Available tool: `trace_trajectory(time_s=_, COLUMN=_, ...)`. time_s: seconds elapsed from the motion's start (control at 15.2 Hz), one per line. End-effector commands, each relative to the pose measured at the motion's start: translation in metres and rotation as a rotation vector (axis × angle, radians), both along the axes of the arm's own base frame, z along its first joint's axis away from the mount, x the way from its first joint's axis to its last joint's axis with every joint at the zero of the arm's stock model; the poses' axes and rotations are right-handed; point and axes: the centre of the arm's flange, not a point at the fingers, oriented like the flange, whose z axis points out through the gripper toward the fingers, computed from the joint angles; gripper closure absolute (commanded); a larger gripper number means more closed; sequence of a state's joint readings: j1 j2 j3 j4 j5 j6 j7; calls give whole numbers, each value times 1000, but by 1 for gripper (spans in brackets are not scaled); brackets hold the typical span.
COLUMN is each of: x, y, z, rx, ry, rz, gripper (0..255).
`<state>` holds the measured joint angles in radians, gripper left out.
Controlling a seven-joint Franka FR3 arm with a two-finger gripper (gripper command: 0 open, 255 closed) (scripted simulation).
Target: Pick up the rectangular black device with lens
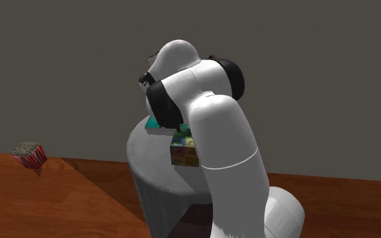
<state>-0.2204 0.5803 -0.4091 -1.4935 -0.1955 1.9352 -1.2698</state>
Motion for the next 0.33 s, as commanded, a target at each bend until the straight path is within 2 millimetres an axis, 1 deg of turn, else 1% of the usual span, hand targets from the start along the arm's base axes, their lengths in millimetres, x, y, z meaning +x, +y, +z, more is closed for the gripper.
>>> trace_trajectory(time_s=0.0, x=1, y=0, z=11, rx=0, ry=0, rz=0, gripper=255)
trace_trajectory(time_s=0.13, x=1, y=0, z=22, rx=0, ry=0, rz=0, gripper=255)
trace_trajectory(time_s=0.26, x=1, y=0, z=22, rx=0, ry=0, rz=0, gripper=255)
